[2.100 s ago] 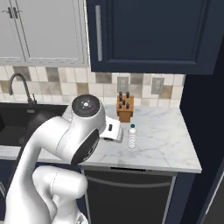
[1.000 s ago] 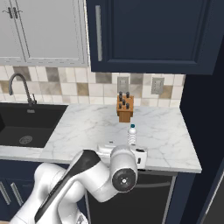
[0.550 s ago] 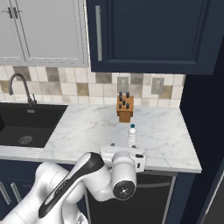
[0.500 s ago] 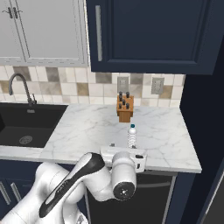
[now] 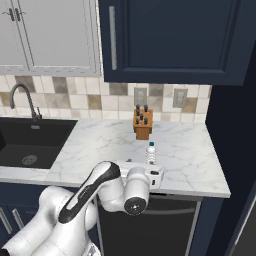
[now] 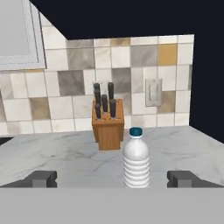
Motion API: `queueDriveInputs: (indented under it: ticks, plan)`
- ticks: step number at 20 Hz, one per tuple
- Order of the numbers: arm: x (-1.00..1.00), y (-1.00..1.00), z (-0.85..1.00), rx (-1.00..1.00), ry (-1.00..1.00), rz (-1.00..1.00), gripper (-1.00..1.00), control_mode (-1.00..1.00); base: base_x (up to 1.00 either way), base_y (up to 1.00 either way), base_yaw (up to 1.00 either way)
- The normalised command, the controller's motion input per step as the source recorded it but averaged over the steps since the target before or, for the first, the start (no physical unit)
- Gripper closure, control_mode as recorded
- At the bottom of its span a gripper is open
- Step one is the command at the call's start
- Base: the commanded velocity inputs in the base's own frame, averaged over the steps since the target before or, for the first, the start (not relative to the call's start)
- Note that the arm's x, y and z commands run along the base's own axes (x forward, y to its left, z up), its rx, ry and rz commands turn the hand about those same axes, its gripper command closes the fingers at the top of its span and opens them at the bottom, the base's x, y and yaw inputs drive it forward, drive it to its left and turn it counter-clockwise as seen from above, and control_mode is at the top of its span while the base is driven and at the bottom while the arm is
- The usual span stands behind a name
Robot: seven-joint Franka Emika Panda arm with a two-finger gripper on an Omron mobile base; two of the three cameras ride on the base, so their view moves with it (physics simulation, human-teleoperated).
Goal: Take the bottled waters from the counter and place them in the freezer to freeze. Close the freezer door after placing the bottles.
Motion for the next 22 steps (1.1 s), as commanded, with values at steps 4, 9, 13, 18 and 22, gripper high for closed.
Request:
queueDriveInputs:
  ticks: [4, 9, 13, 18, 22]
  plan:
    - [0.49, -0.27, -0.05, 0.00, 0.00, 0.00, -1.00, -1.00, 0.00, 0.00, 0.00]
    - [0.35, -0.33, 0.00, 0.00, 0.00, 0.00, -1.00, -1.00, 0.00, 0.00, 0.00]
    - [0.28, -0.24, -0.01, 0.00, 0.00, 0.00, -1.00, -1.00, 0.00, 0.00, 0.00]
    - [0.24, -0.14, -0.09, 0.00, 0.05, 0.00, -1.00, -1.00, 0.00, 0.00, 0.00]
    - [0.12, -0.04, -0.17, 0.00, 0.03, 0.00, -1.00, -1.00, 0.00, 0.00, 0.00]
